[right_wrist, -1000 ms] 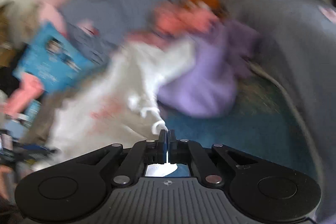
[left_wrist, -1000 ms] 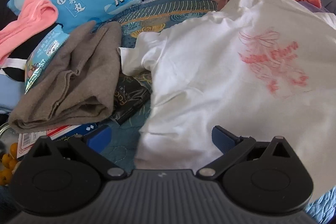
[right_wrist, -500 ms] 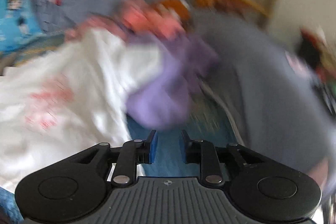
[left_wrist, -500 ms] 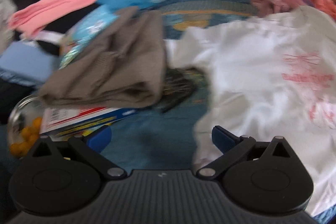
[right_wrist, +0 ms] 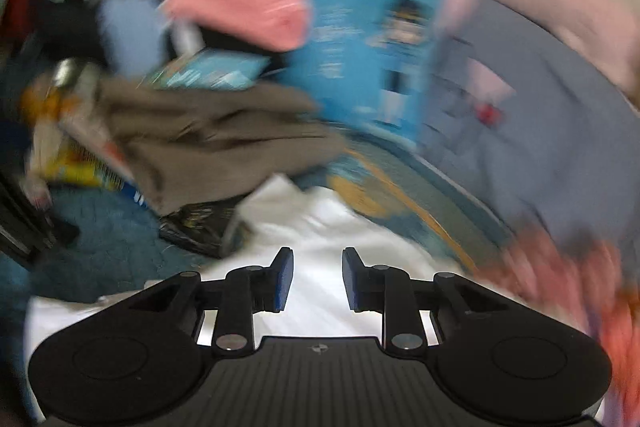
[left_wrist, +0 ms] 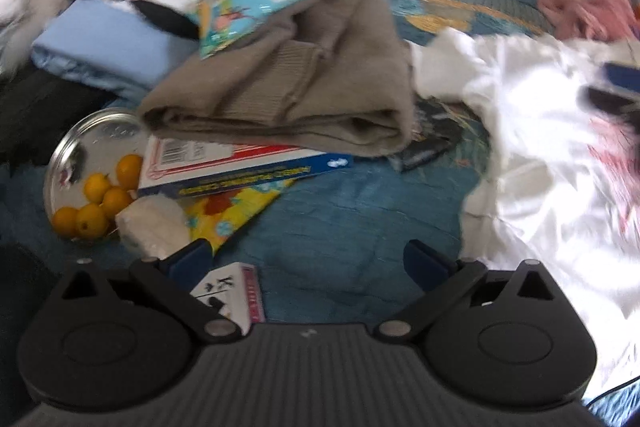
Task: Fold clothes
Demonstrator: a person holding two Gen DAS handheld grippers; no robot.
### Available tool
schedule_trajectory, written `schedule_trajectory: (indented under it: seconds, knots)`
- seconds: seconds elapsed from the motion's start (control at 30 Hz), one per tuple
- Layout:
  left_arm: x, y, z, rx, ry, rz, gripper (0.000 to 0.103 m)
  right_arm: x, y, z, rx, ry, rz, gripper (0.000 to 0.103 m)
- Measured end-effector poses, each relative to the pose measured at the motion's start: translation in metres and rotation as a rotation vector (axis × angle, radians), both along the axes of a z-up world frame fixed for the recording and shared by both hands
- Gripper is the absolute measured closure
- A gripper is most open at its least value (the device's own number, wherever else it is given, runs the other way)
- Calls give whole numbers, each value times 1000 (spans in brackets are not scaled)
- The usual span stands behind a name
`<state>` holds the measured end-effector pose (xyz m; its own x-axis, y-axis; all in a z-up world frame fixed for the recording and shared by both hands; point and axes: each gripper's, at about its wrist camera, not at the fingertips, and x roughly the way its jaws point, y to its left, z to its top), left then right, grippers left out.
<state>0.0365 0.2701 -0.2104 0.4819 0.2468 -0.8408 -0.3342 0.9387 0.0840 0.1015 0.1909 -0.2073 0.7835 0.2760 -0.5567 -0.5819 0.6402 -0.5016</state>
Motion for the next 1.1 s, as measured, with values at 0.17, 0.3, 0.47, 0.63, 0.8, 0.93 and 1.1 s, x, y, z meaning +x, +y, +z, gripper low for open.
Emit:
schedule_trajectory:
  seconds: [0.17,0.3,0.47,0.63,0.8,0.93,1.1]
  knots:
    - [1,13,-2,-33,-3,47,0,15,49,-37,-330,-99,220,78]
    - [5,16,-4,-48,-2,46,0,31,70,-57,-499,-73,296,80]
    - [8,15,-8,-57,14,31,0,46,82,-68,-557,-61,303,91]
    - [10,15,-10,-59,27,27,0,51,66,-45,-312,-55,161,99]
    - [12,20,-12,-85,34,38,0,62,19,8,141,38,-92,100]
    - [8,29,-7,-243,-34,-32,0,65,-15,27,328,112,-194,100]
    - [-1,39,3,-520,-146,-250,0,68,-32,31,386,144,-216,100]
